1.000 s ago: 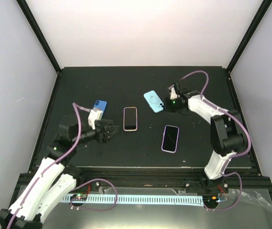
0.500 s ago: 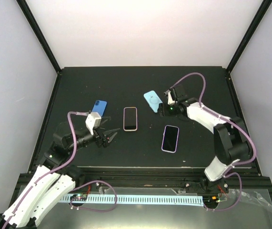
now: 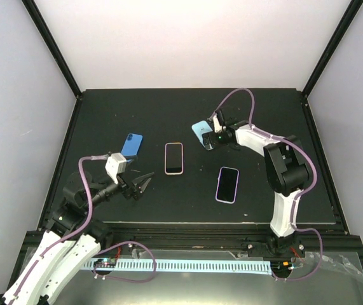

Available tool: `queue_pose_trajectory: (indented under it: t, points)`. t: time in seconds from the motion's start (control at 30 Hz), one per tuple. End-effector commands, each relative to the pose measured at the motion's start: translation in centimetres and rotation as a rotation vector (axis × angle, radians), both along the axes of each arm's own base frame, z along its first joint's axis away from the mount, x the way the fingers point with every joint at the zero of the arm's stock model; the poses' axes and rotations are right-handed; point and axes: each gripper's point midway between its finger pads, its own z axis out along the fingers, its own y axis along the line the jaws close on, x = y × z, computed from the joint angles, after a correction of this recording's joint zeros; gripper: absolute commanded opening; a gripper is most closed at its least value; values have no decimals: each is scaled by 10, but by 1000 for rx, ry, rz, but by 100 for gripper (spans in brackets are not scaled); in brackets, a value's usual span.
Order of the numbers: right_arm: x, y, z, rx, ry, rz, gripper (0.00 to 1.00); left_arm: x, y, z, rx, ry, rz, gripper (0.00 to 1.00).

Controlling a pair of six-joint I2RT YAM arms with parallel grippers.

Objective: Put the phone into the phone case

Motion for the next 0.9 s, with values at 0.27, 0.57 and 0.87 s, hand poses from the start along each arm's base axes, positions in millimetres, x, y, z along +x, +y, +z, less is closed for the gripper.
queue_pose_trajectory:
  t: [0.27,0.57,0.87]
  points:
    - [15,3,-27,-83,26,50,99,4,8,-9,-10,17,57,99]
    - [17,5,-43,-122,62,42,93,4,6,-8,-14,16,50,99]
    - [12,5,-43,-179,66,52,82,10,2,-21,17,52,47,99]
